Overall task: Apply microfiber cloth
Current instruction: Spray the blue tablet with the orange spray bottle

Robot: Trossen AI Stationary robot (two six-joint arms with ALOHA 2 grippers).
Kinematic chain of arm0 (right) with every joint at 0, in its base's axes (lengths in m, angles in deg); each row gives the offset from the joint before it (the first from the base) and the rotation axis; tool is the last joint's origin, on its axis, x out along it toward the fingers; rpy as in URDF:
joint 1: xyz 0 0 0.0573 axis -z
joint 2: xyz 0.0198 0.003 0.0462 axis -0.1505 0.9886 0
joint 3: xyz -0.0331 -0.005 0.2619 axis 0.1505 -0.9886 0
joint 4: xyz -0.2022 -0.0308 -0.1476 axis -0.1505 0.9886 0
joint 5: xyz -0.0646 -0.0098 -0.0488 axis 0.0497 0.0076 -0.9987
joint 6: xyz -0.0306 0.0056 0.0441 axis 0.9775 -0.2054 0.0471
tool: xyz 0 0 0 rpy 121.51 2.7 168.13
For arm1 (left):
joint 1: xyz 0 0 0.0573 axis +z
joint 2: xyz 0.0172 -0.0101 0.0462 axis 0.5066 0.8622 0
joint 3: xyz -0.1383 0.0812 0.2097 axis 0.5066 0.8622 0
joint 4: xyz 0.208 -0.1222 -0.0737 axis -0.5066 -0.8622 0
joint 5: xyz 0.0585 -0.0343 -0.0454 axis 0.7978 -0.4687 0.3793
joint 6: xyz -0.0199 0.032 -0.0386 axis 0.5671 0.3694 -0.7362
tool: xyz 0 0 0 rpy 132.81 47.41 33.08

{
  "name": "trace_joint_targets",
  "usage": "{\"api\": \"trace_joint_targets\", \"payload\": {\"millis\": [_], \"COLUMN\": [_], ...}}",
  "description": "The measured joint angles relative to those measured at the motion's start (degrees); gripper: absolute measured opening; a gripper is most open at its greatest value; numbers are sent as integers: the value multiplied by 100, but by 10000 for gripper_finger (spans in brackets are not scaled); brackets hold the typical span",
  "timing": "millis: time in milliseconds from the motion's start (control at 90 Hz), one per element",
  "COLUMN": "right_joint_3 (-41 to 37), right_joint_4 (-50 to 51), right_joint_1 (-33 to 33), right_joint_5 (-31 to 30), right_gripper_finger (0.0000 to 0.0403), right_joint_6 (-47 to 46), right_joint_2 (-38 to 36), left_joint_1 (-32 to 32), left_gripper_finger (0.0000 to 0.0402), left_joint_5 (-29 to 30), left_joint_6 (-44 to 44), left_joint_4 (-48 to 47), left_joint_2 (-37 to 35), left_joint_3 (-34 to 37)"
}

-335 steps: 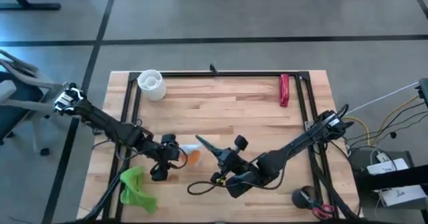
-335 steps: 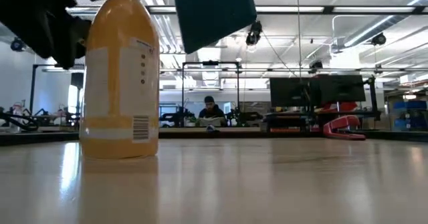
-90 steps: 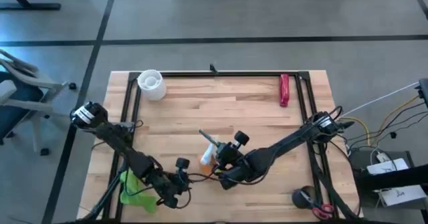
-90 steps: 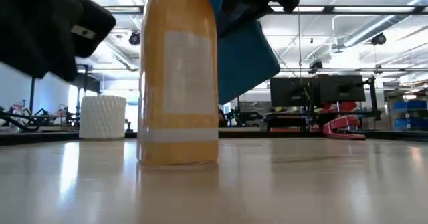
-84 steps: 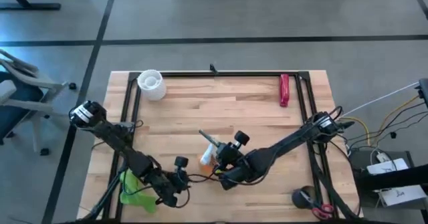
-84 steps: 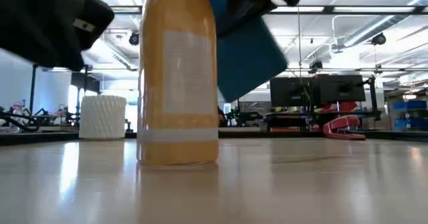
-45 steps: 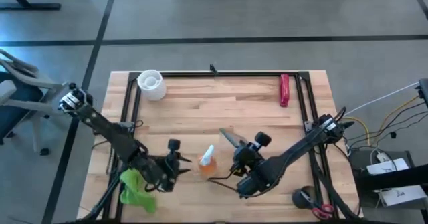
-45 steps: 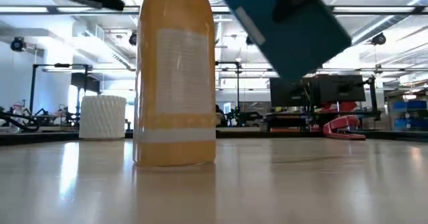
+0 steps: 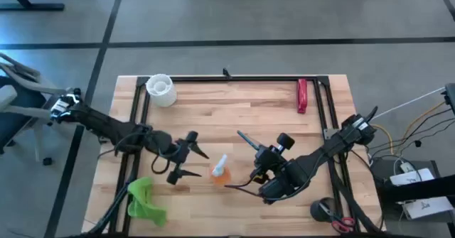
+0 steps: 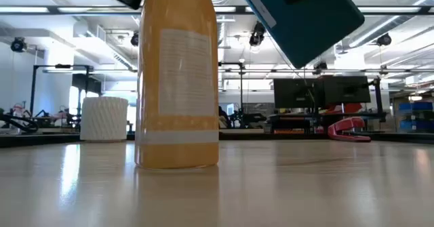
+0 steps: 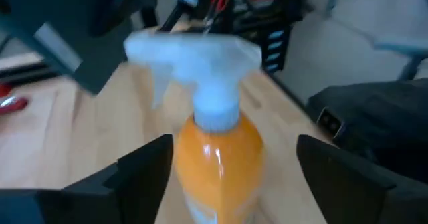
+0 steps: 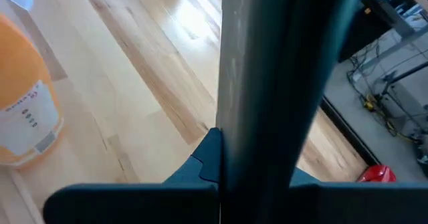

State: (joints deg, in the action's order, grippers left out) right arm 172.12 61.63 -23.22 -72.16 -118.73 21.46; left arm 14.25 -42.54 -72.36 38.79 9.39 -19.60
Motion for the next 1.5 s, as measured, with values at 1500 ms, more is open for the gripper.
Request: {"api": "trace_joint_targets", "payload": {"millis": [1500], "right_joint_3": [-4073], "right_joint_4": [-5430], "right_joint_1": [1632], "right_joint_5": [2172], "right_gripper_finger": [3], "right_joint_6": [3795], "right_joint_2": [-3120], "left_joint_1": [535], "left_gripper_finger": [343], "left_joint_5": [-916], "left_joint_6": [633], "left_joint_4": [2230], "left_joint_2": [1485], "left_joint_3": [1]}}
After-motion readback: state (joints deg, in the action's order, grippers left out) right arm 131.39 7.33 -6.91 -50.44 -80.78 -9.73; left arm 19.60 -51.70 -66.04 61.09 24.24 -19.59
